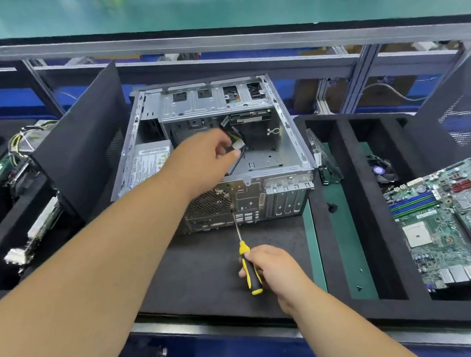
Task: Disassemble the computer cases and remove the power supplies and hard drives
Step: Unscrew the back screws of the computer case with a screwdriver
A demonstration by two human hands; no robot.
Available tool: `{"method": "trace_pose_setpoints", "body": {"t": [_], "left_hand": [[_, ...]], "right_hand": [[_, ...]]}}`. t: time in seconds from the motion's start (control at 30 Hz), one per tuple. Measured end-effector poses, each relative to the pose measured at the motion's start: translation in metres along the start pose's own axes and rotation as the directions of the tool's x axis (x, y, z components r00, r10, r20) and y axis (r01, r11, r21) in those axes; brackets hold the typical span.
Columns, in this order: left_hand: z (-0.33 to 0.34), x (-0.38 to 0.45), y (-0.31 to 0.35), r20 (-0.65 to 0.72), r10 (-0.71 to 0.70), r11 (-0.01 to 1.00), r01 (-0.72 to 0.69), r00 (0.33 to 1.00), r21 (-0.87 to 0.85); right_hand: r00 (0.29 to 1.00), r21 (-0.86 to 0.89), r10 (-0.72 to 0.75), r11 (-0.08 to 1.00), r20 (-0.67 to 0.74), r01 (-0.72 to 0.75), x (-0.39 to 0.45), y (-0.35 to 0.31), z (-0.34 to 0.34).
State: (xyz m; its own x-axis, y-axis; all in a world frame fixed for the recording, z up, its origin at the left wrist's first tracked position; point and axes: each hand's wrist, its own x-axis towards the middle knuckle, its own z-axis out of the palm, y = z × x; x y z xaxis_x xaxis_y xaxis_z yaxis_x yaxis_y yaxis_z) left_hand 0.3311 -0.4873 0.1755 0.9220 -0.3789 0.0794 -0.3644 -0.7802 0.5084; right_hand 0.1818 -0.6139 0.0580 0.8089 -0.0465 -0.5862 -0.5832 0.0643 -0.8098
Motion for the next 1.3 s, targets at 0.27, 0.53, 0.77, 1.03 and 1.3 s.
{"method": "trace_pose_setpoints", "body": {"t": [0.27,0.53,0.77,1.03,1.3], "left_hand": [[0.017,0.025,-0.017,0.501,-0.215,0.96,0.086,0.839,0.267],[0.023,0.04,-0.032,0.524,-0.194,0.962,0.056,0.829,0.269],[0.026,0.049,-0.037,0.549,-0.18,0.965,0.039,0.817,0.259],[0.025,0.045,-0.034,0.556,-0.146,0.971,0.01,0.818,0.24],[0.023,0.043,-0.031,0.578,-0.145,0.976,0.019,0.803,0.218]], "right_hand": [[0.995,-0.049,0.014,0.999,-0.096,-0.019,-0.003,0.002,0.007],[0.98,0.006,0.048,0.999,-0.194,-0.048,-0.008,0.0,0.013],[0.953,-0.114,0.017,0.992,-0.302,-0.054,-0.01,-0.002,0.022],[0.977,0.044,0.071,0.997,-0.2,-0.064,-0.02,-0.015,0.03],[0.937,-0.231,-0.109,0.972,-0.333,0.032,-0.013,0.004,0.022]]}}
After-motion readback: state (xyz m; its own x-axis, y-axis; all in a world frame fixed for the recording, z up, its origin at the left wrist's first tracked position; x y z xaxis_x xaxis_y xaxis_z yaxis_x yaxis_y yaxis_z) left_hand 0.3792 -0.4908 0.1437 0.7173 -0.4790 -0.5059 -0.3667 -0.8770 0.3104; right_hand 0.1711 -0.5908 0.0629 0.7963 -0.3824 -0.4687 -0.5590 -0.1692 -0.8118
